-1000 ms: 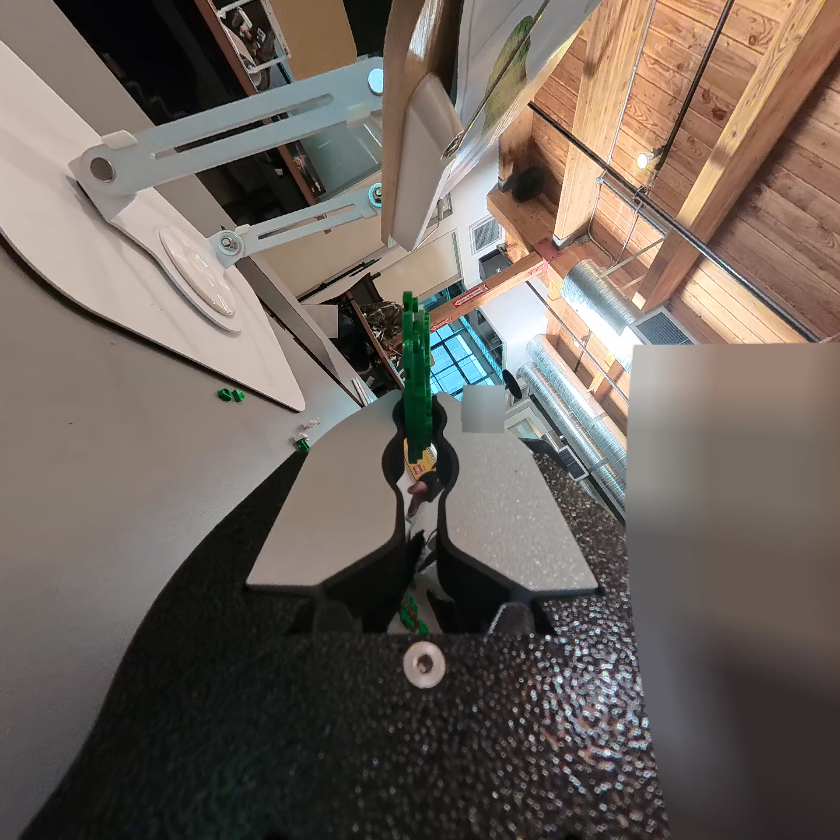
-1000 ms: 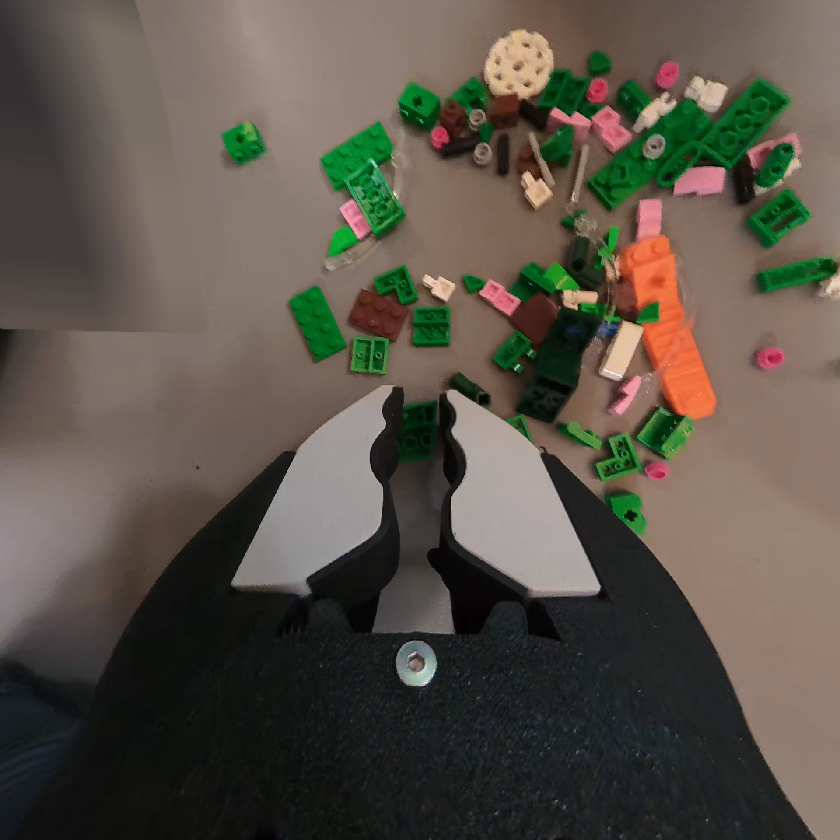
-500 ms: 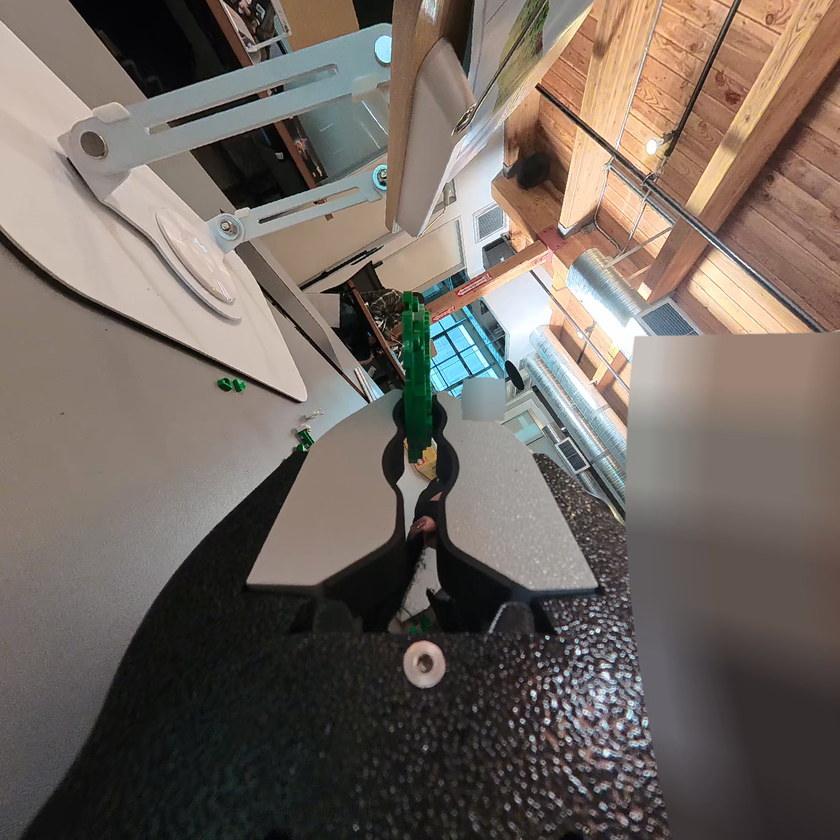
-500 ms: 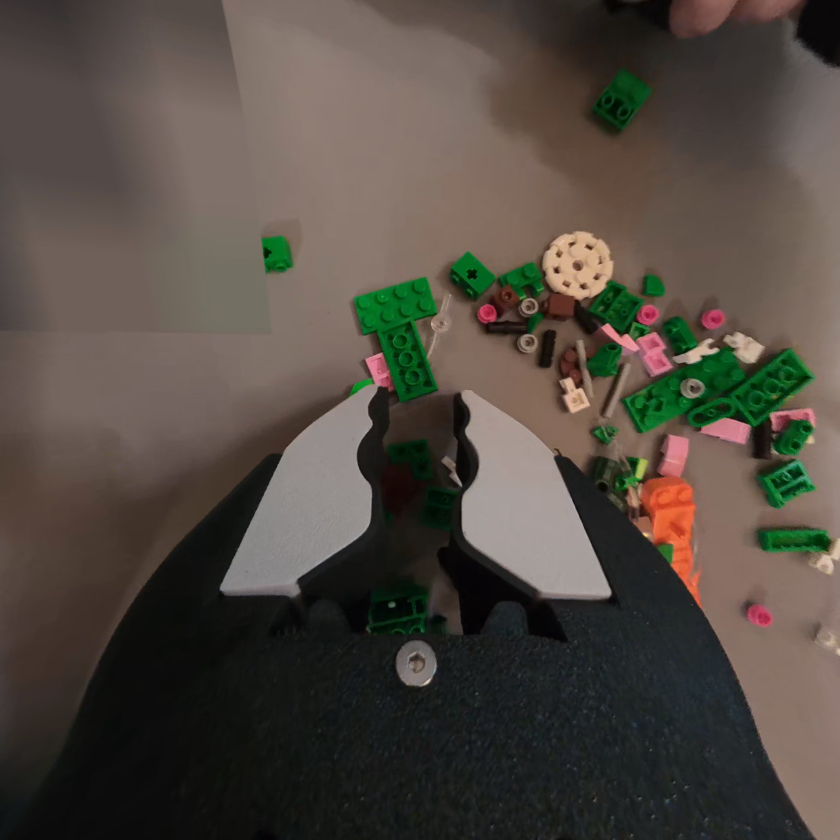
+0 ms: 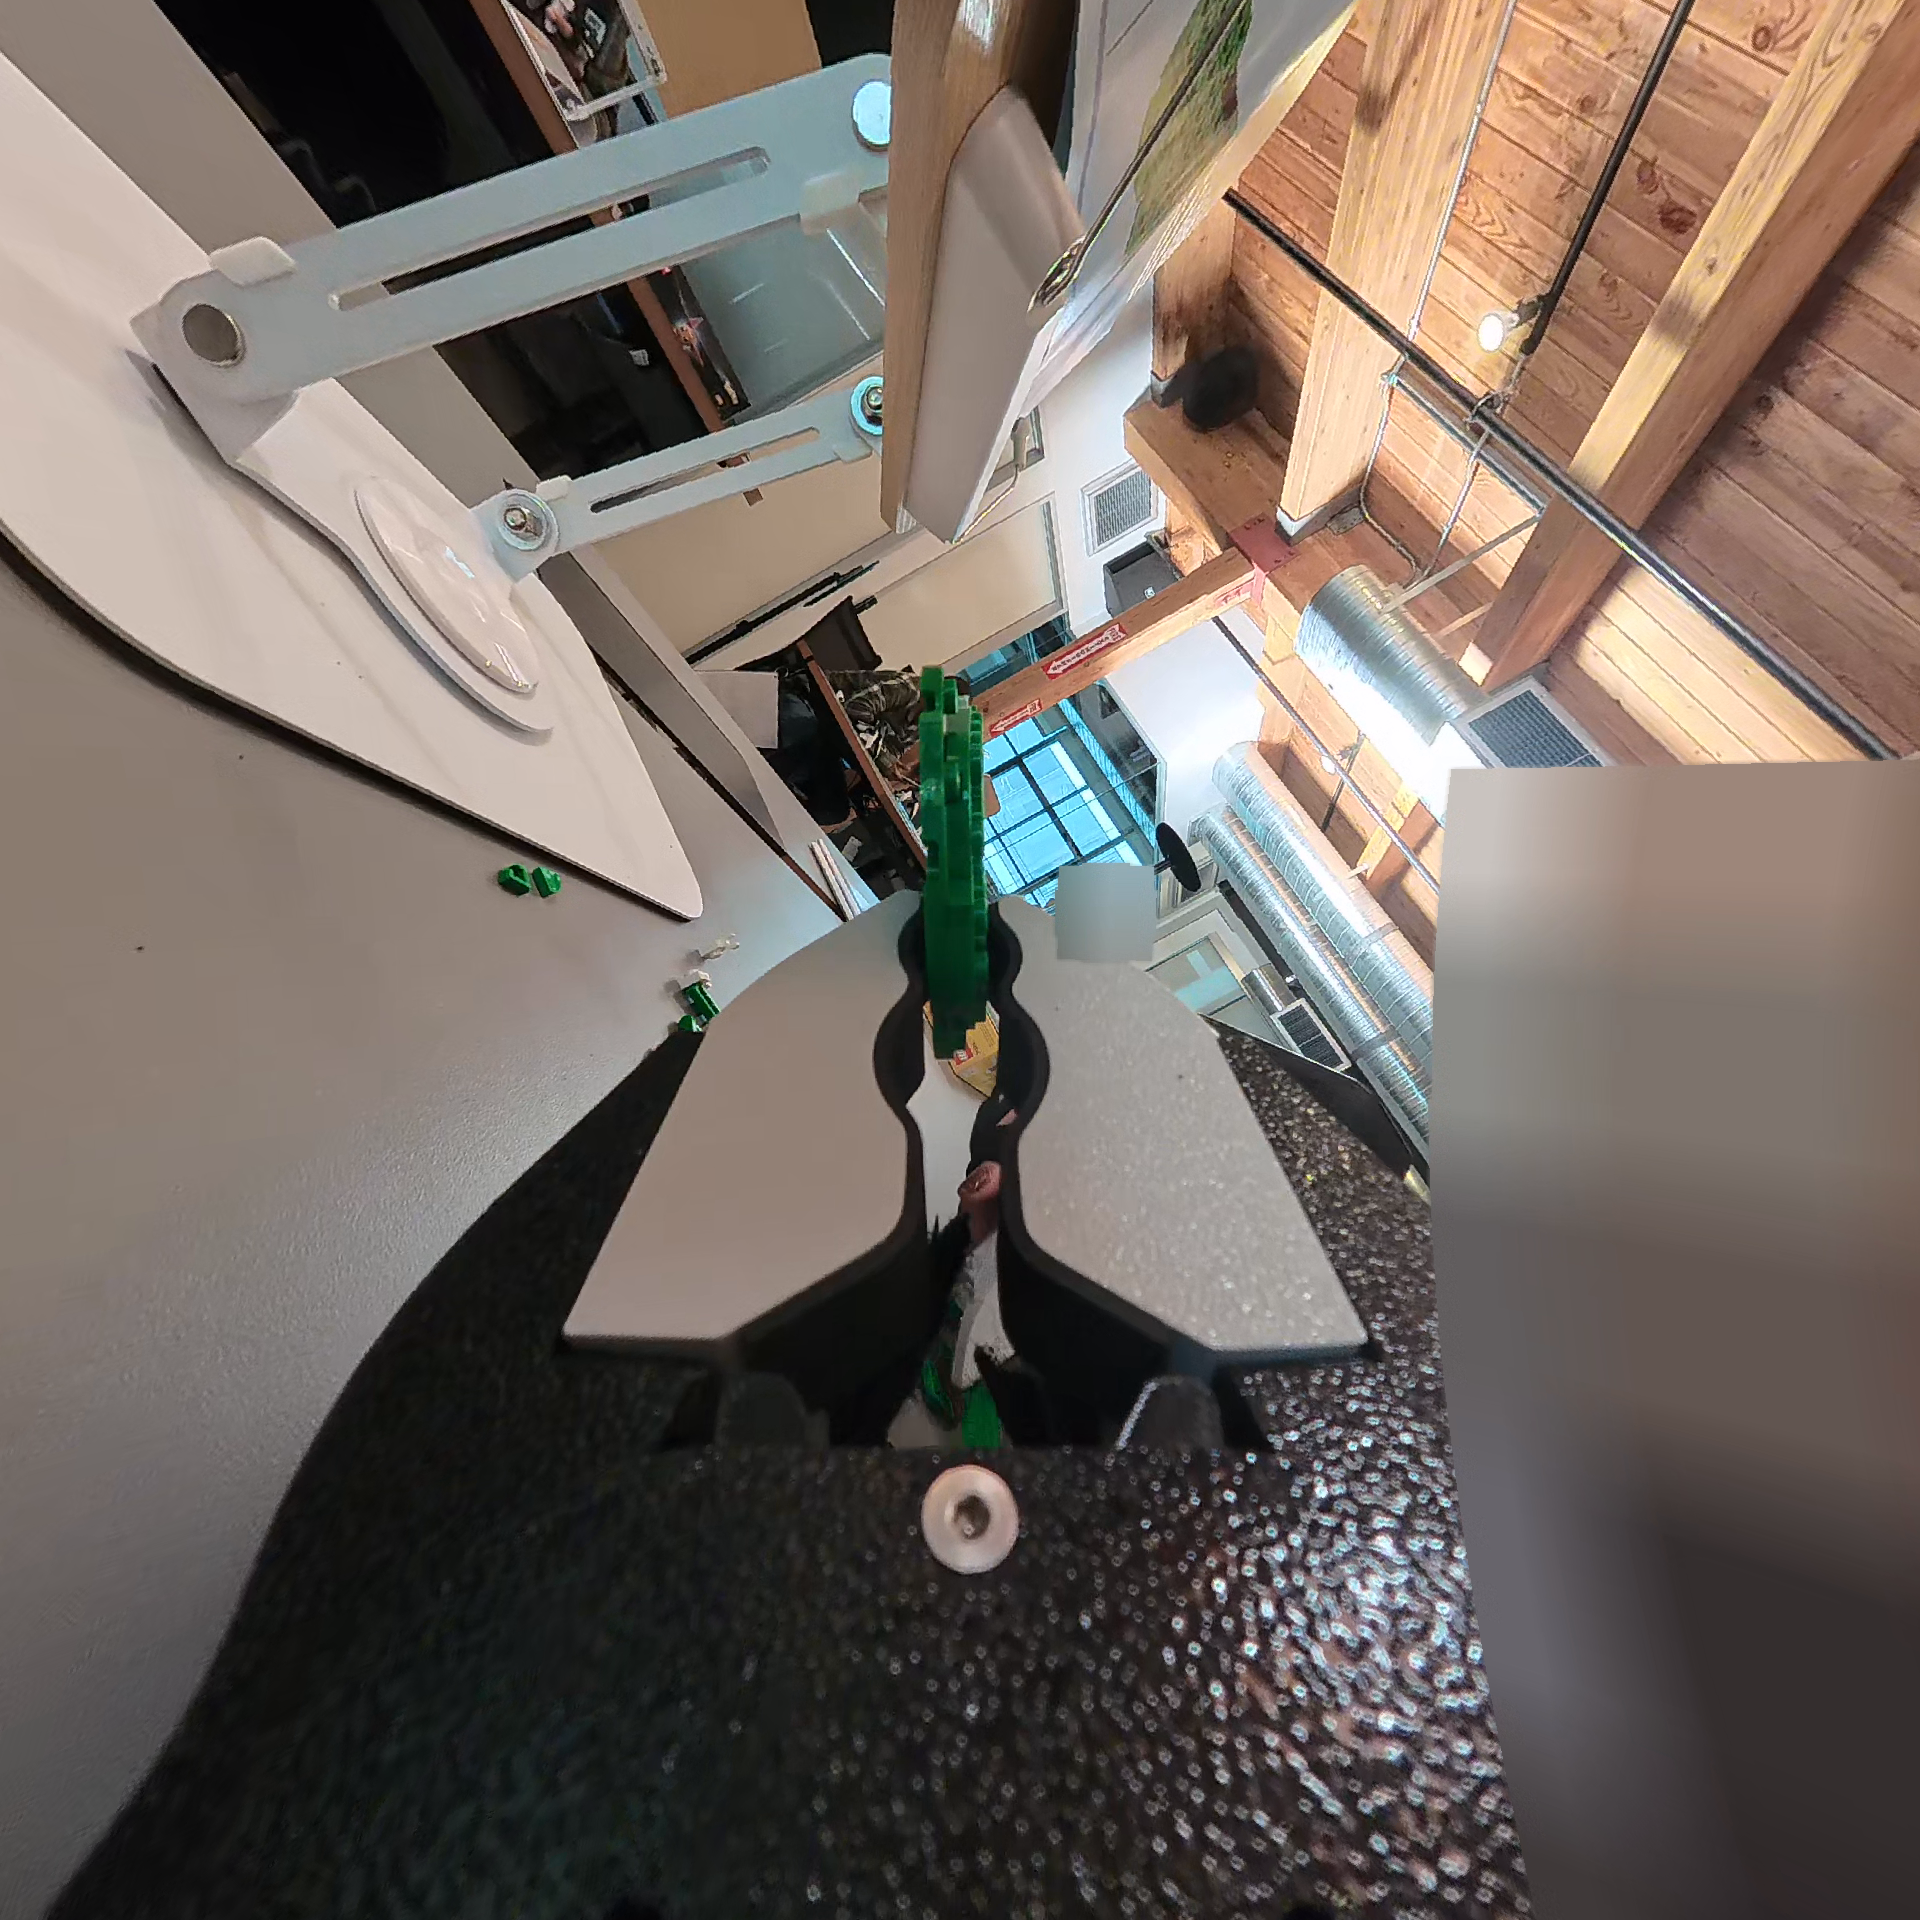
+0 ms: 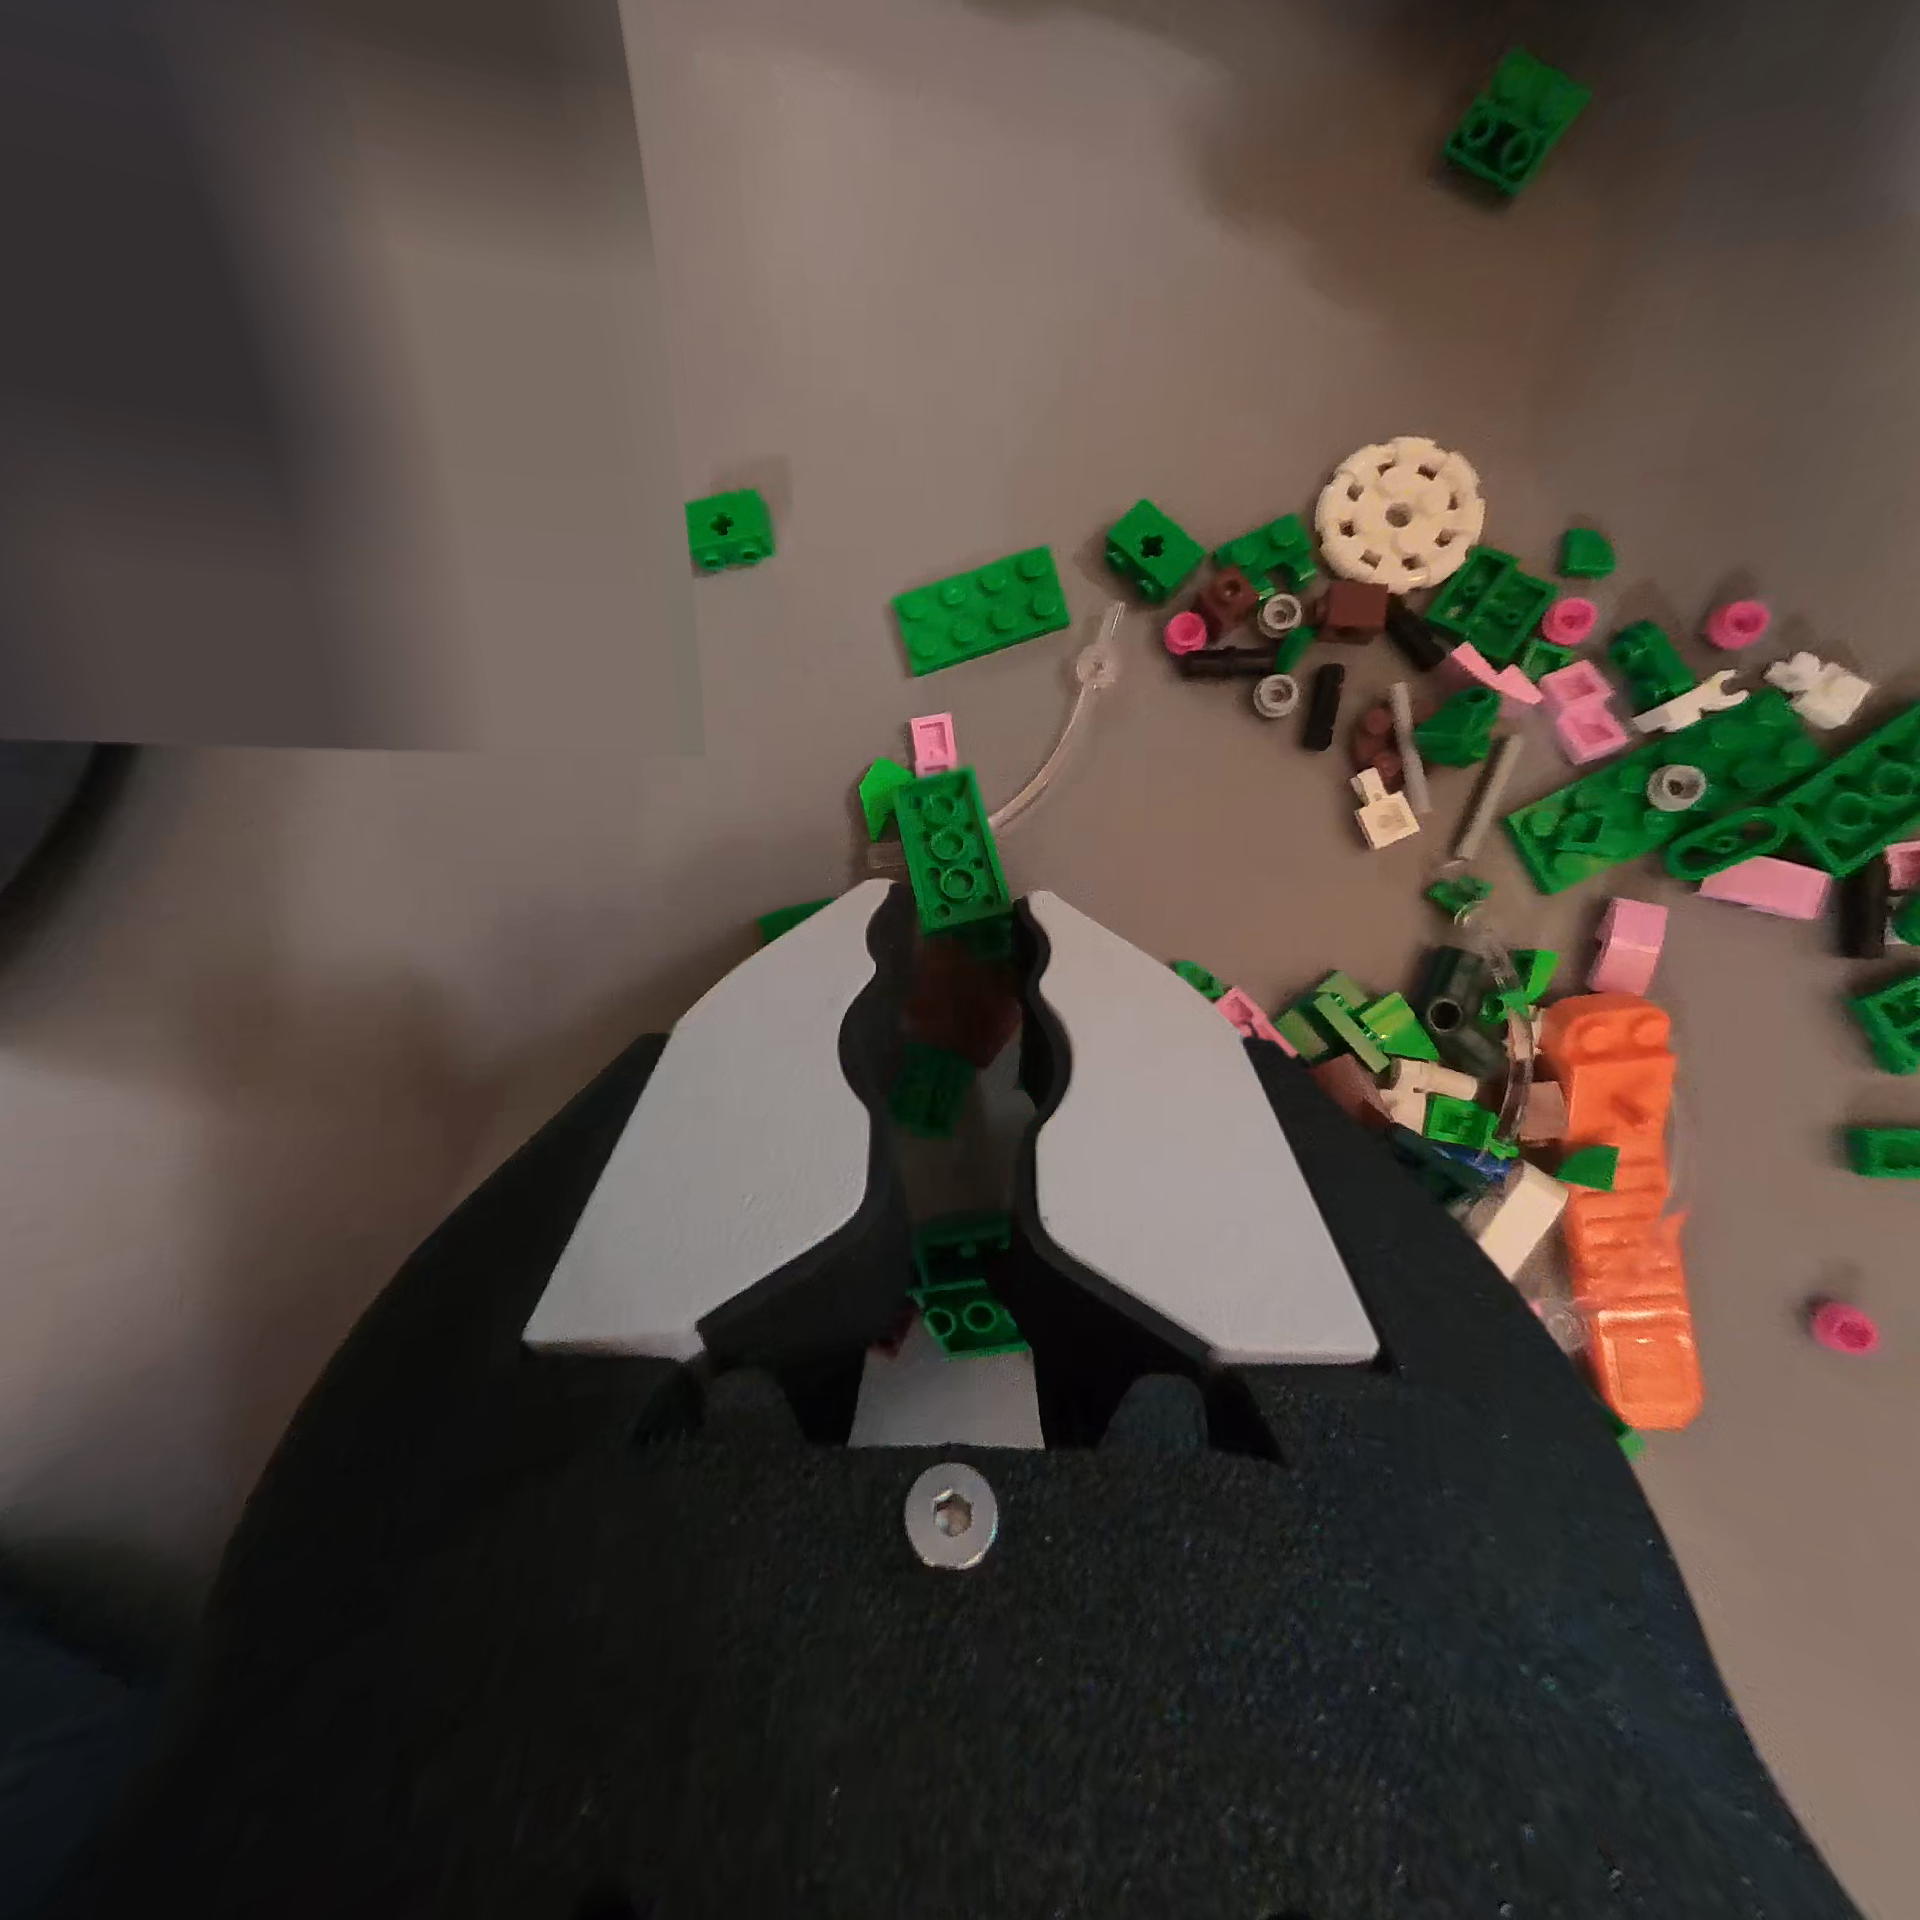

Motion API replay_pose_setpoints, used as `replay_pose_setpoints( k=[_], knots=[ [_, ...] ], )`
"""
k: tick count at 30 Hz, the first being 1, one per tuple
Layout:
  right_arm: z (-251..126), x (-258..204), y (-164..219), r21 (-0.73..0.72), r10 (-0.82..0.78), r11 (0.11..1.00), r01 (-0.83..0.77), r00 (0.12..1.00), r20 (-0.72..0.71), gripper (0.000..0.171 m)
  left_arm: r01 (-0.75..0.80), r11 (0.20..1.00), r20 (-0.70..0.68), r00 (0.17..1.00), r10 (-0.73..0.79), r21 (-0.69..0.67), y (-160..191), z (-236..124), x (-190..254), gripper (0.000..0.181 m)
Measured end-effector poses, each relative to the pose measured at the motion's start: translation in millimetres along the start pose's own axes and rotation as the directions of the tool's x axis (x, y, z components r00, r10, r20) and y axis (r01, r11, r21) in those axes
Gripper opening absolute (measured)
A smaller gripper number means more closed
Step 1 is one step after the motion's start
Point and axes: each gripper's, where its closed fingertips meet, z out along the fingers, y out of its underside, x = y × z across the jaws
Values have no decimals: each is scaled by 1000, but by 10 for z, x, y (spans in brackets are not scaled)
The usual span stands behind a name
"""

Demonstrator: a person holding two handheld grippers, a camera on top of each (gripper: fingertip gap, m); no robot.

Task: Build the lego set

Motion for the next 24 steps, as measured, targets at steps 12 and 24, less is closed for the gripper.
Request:
replay_pose_setpoints(
  k=[12, 24],
  knots=[
    [-138, 835, 26, -13, 83, 996, -92, 946, -314, 29, -2, 1000, -2, 1000, 2, -5, 13, 11, 10, 8],
    [-393, 693, 221, -47, 117, 990, -131, 966, -230, 25, -1, 1000, -5, 1000, 1, -7, 19, 17, 17, 8]
  ],
)
